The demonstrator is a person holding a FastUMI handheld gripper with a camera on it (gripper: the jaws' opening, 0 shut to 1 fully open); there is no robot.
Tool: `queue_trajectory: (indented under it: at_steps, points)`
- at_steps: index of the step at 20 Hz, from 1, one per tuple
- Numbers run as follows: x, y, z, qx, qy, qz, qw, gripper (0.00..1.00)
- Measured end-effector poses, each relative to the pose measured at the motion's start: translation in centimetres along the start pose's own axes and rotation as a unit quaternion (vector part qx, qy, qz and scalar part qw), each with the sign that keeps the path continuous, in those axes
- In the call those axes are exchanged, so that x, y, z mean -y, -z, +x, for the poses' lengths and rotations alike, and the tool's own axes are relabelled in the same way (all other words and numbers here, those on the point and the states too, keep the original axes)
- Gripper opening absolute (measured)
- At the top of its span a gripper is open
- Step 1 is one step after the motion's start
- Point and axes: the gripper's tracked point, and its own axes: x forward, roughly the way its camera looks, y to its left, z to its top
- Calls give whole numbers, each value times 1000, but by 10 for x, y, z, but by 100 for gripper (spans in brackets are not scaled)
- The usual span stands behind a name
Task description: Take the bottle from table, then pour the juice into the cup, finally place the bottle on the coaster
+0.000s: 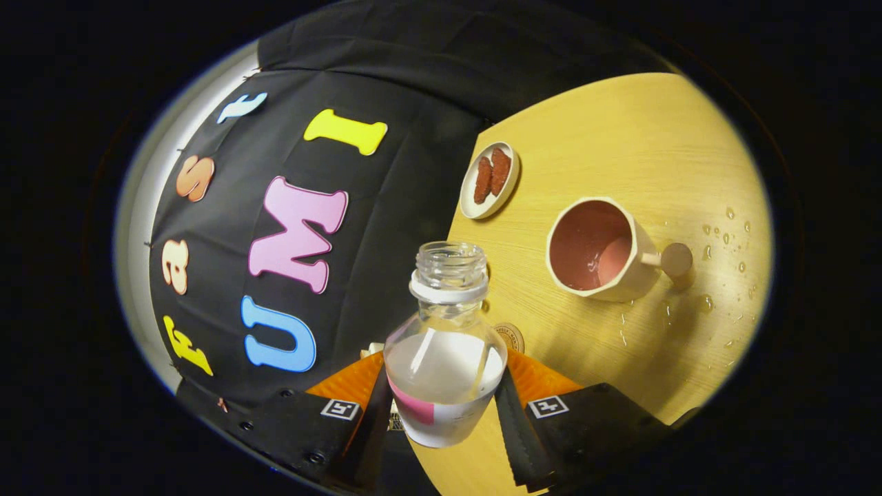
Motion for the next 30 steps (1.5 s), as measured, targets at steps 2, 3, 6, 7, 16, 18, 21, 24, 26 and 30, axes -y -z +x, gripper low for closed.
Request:
queue_trajectory:
  at_steps: [2, 3, 6, 7, 16, 18, 21, 24, 26, 30]
  points:
    - [5, -4, 5, -5, 12, 30, 999, 73]
    - [5, -7, 8, -5, 17, 45, 999, 73]
    - [6, -12, 17, -5, 28, 89, 996, 73]
    - [6, -14, 19, -4, 32, 103, 994, 73]
    - [10, -20, 32, 6, 61, 237, 969, 74]
    - [11, -19, 33, 0, 67, 254, 965, 73]
    - [11, -16, 35, -11, 72, 274, 959, 74]
    - [11, -15, 36, -18, 77, 299, 951, 73]
    - [10, -14, 38, -23, 79, 315, 945, 73]
    - [6, -15, 39, -29, 80, 348, 934, 73]
